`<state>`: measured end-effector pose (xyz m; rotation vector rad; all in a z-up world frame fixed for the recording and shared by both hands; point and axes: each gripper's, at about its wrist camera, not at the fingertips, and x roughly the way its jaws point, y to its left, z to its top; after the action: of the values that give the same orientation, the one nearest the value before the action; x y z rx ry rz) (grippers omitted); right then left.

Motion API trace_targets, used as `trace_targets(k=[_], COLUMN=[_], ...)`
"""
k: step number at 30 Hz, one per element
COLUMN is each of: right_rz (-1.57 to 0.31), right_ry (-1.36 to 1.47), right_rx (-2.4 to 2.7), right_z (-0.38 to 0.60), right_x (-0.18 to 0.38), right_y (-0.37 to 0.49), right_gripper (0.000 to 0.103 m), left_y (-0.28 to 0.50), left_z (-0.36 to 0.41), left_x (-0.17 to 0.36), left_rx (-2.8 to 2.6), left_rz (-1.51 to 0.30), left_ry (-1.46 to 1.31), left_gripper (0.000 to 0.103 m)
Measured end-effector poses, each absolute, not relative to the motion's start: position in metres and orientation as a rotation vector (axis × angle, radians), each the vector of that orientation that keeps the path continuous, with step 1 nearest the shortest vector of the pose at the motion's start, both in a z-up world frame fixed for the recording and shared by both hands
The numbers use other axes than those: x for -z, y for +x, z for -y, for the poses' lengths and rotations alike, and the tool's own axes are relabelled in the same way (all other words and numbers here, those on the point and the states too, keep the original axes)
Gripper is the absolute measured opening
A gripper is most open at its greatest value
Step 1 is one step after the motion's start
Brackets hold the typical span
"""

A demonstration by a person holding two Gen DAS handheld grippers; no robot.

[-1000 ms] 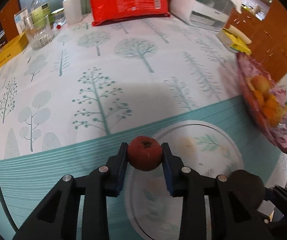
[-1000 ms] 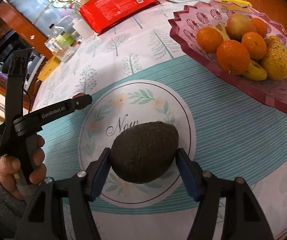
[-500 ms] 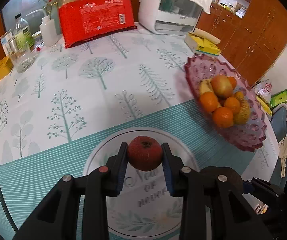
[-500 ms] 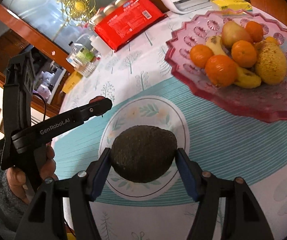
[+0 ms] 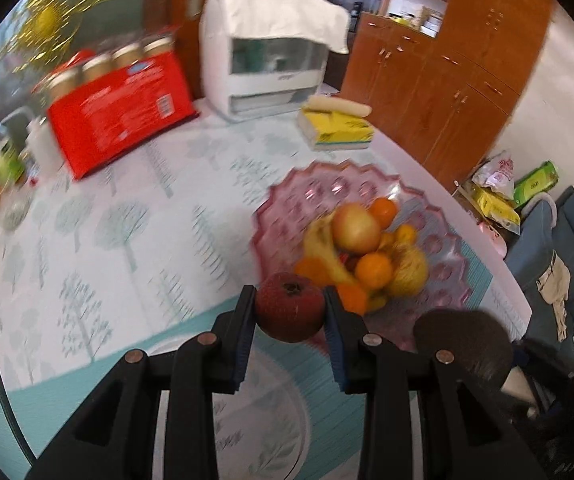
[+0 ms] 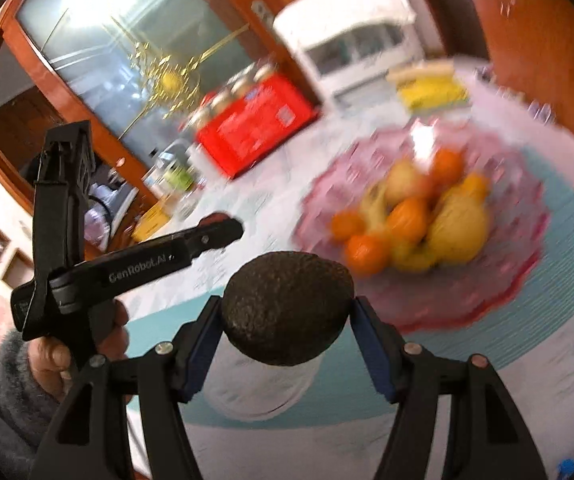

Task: Organize fruits
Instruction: 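Carry the red apple with the left tool while the right tool carries the avocado into the bowl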

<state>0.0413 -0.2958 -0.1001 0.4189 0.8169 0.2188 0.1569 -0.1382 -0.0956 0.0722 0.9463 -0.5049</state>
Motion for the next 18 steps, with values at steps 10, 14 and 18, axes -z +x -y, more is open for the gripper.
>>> trace_targets(k=[10,14,18], right_rz=[-0.843,-0.876,-0.891], right_ry=[0.218,0.110,0.024], right_rx=[-0.004,0.024,-0.028], right_z=[0.388,0.404,0.396], right_x=[0.122,0.139,0.147], right_y=[0.109,0.132,0.146], right_gripper=[0.065,0.063,0.061], left_y=[0.212,0.229,0.239], left_z=[0.229,0.243,0.247], left_x=[0.132,0.151,0.165], left_rx=[0.456,0.402,0.374], left_rz=[-0.999,-1.042,-1.069], left_ry=[0.135,0.150,0.143], left_gripper=[0.031,0.031,0.031])
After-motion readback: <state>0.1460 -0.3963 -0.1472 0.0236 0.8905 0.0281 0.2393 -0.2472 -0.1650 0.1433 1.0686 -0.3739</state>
